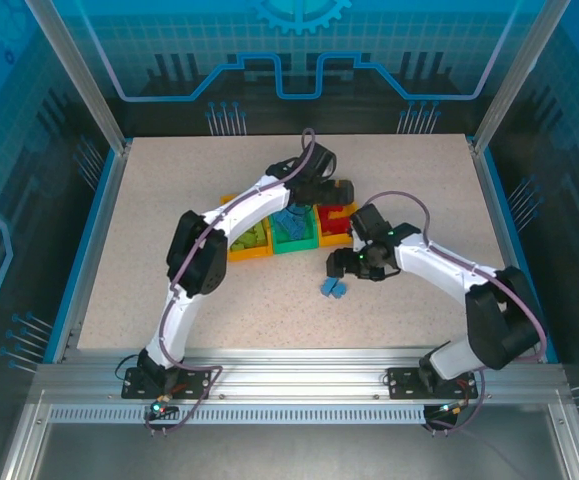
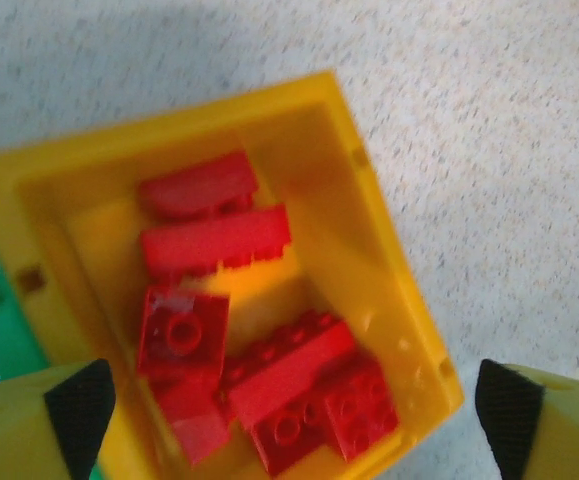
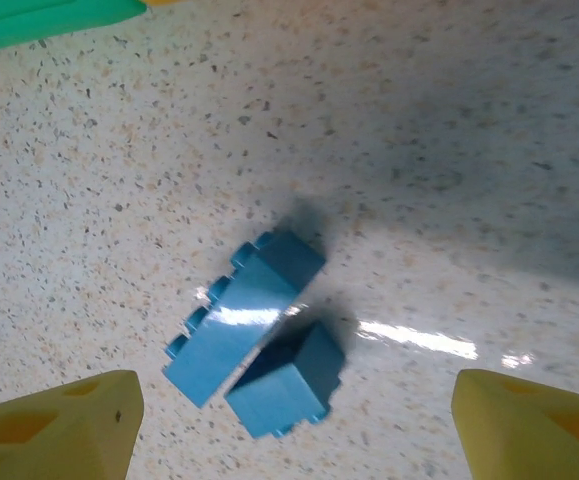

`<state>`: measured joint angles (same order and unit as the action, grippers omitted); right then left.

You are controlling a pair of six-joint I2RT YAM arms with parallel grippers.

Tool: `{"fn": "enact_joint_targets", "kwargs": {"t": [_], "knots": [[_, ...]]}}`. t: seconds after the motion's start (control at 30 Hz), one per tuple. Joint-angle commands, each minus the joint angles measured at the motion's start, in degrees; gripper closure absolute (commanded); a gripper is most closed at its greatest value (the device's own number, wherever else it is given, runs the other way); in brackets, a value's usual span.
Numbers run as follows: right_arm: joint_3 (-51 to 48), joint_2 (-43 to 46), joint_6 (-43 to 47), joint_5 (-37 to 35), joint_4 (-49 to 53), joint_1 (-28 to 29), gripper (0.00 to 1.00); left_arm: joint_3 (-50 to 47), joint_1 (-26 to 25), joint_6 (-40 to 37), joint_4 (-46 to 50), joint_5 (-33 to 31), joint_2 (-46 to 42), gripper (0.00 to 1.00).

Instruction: Sort the legos into containers by color

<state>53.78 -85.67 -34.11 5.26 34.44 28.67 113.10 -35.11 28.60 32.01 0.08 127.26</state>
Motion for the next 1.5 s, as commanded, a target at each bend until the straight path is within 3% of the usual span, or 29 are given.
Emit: {"fn": "enact_joint_targets", "kwargs": {"t": [0.0,0.23,0.43,0.87,1.1,1.47], "knots": [[3.4,-3.9,-4.1,1.3,0.7,1.5,0.18,-7.9,-0.3,-0.2,-2.6,-0.1,-10.1,0.01],[6.7,-9.1,-5.9,1.8,1.6,3.5,0.22,-30.2,-0.1,-1.4,-8.1,-5.3,-27.8,0.01],[9.9,-13.4,-6.7,2.1,3.7,5.8,0.25,-43.6,1.7,0.0,-7.5,-7.1,-38.0,0.01],[15.0,-18.1,-8.5,0.1,7.0,10.1,0.27,-59.4,4.2,1.0,-7.3,-9.6,-51.6,0.01],[18.2,-22.5,-6.1,-4.9,11.0,10.9,0.52,-63.6,5.7,1.5,-7.0,-9.7,-56.6,0.01],[25.0,-26.5,-1.8,-10.1,16.1,14.7,0.78,-69.8,7.6,2.5,-5.3,-10.1,-64.2,0.01]]}}
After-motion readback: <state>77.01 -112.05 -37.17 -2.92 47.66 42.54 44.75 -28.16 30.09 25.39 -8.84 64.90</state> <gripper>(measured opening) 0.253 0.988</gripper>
